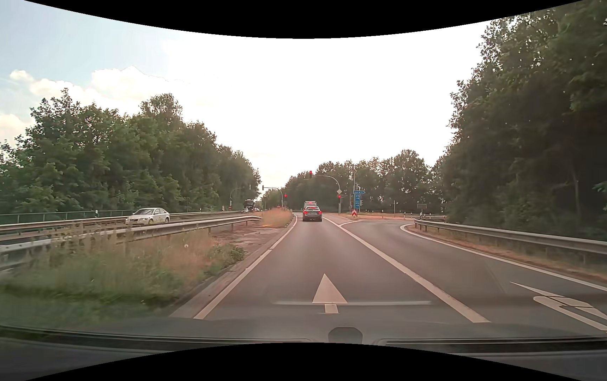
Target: Follow the waypoints while adhering to traffic rules and regulations
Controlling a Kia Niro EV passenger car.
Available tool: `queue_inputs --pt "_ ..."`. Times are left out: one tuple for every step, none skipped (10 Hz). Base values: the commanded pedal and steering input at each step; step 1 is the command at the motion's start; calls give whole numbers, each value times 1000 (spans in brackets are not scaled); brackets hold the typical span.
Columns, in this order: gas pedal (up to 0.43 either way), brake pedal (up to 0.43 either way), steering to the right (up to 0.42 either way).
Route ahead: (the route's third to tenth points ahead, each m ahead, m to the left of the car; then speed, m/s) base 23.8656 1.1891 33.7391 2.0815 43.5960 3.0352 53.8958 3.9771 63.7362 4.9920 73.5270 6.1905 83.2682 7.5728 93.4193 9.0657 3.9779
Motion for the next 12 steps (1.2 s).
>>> queue_inputs --pt "28 0 -10" --pt "28 0 -9" --pt "20 0 -9" --pt "20 0 -9" --pt "20 0 -9" --pt "20 0 -9" --pt "8 0 -8" --pt "0 0 -8" --pt "0 0 -8" --pt "0 0 -7" --pt "0 0 -6" --pt "0 0 -5"
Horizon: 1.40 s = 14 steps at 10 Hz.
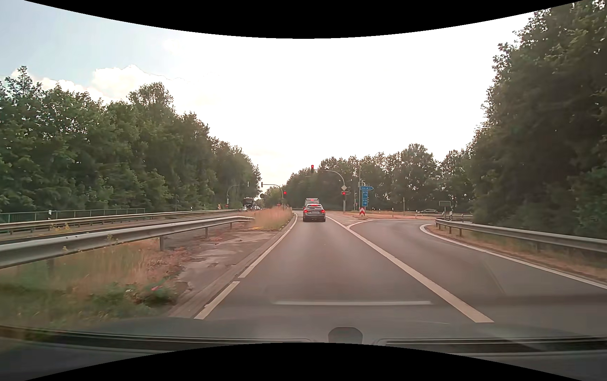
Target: Follow the waypoints while adhering to traffic rules and regulations
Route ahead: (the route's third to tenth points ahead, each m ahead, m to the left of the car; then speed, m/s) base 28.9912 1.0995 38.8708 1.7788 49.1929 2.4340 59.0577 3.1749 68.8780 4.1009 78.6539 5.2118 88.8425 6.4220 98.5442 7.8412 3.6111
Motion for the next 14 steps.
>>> queue_inputs --pt "0 0 -4" --pt "0 0 -4" --pt "0 0 -3" --pt "0 0 -2" --pt "0 0 -2" --pt "0 0 -1" --pt "0 0 -2" --pt "0 0 -1" --pt "0 0 -2" --pt "0 0 -1" --pt "0 0 -1" --pt "0 0 -2" --pt "0 0 -2" --pt "0 0 -1"
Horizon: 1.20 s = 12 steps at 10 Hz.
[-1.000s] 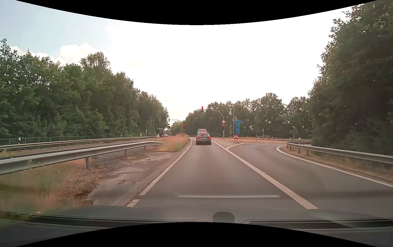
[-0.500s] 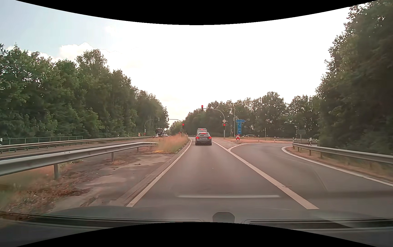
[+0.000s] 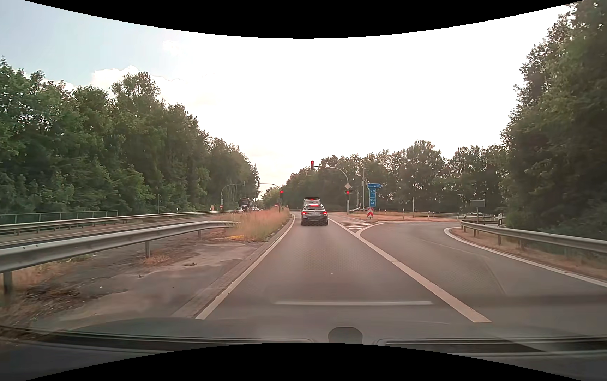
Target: Follow the waypoints while adhering to traffic rules and regulations
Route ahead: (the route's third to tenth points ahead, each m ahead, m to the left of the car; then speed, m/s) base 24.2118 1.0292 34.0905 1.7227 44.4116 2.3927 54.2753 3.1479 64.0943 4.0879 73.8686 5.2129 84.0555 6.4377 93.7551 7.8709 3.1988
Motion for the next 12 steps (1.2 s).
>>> queue_inputs --pt "0 0 -2" --pt "0 0 -2" --pt "0 6 -2" --pt "0 6 -2" --pt "0 6 -3" --pt "0 6 -4" --pt "0 6 -5" --pt "0 6 -5" --pt "0 6 -5" --pt "0 6 -5" --pt "0 6 -5" --pt "0 12 -5"
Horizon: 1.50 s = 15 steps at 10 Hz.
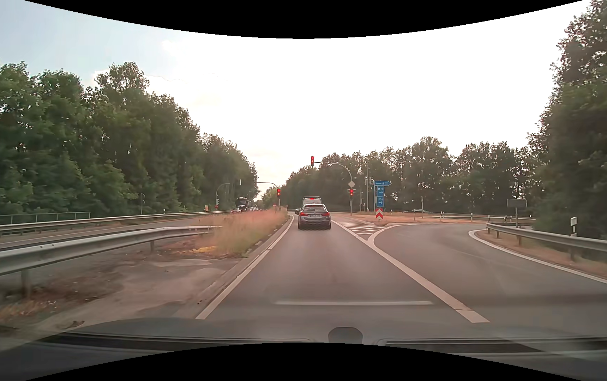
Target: Follow the waypoints while adhering to traffic rules and regulations
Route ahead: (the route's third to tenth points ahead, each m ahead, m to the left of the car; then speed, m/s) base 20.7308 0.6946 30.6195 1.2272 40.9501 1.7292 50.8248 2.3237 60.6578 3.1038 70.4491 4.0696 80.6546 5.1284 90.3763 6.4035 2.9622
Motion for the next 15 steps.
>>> queue_inputs --pt "0 18 -5" --pt "0 18 -6" --pt "0 18 -6" --pt "0 18 -6" --pt "0 18 -6" --pt "0 18 -6" --pt "0 24 -6" --pt "0 24 -6" --pt "0 24 -6" --pt "0 24 -6" --pt "0 24 -6" --pt "0 24 -6" --pt "0 24 -6" --pt "0 0 -6" --pt "0 0 -6"
